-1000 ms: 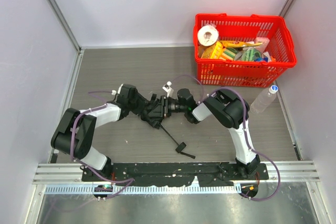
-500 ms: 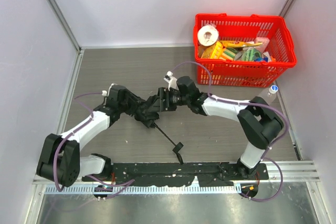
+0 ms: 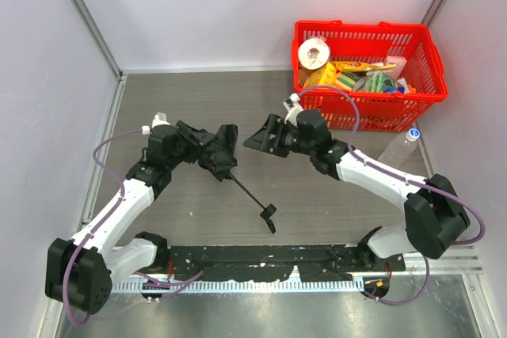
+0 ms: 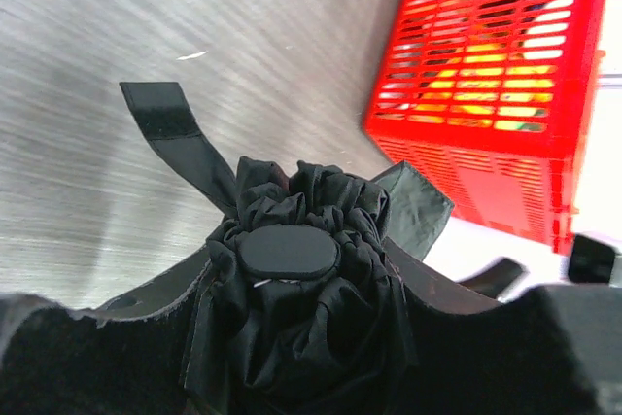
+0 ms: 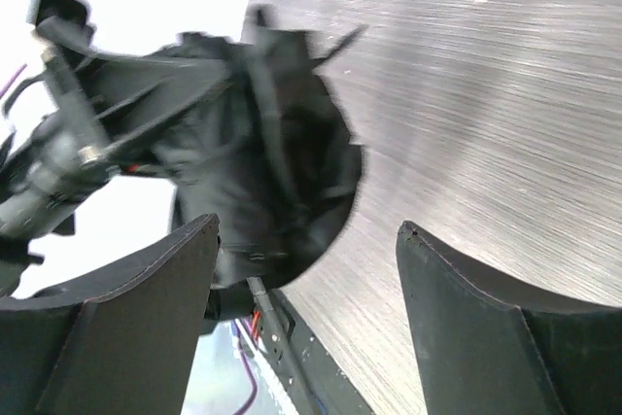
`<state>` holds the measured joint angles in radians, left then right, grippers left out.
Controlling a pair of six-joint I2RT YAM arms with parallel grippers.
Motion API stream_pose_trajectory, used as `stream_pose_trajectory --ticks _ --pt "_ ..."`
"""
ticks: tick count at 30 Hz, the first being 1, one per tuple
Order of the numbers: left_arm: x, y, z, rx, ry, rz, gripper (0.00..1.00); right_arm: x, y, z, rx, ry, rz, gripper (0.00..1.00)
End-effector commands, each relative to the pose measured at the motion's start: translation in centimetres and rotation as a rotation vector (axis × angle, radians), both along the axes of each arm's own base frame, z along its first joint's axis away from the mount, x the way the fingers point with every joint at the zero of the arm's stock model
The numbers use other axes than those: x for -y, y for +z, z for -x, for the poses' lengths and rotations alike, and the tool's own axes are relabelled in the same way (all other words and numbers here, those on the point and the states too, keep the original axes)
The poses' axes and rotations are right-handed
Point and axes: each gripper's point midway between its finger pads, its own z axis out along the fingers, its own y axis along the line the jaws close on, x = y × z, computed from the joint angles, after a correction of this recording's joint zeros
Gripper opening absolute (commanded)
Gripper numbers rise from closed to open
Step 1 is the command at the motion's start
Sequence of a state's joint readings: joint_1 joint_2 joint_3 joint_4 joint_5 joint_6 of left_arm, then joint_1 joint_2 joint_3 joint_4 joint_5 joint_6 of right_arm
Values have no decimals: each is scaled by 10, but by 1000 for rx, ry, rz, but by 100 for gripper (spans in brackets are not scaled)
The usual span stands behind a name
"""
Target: Put away the umbrella
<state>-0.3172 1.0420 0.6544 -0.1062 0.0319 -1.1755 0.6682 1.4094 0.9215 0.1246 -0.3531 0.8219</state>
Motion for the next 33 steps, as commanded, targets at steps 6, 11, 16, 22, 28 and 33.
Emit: stream_pose_trajectory --ticks 6,11,16,22,28,33 --pt "18 125 -12 280 -45 253 0 6 -3 -18 -178 -114 -232 79" --pt "26 137 -12 228 -46 461 0 -3 1 -29 -256 -149 -407 79" --pt "29 144 -16 155 -20 650 0 -20 22 -34 -475 -162 -729 79" --pt "36 156 -18 101 -37 812 0 -42 39 -35 -594 -102 -1018 76" --pt "37 149 -14 30 -22 846 0 -42 41 -42 -524 -212 -1020 80" --pt "38 143 -12 -7 -11 869 0 -43 44 -45 -542 -268 -1092 82"
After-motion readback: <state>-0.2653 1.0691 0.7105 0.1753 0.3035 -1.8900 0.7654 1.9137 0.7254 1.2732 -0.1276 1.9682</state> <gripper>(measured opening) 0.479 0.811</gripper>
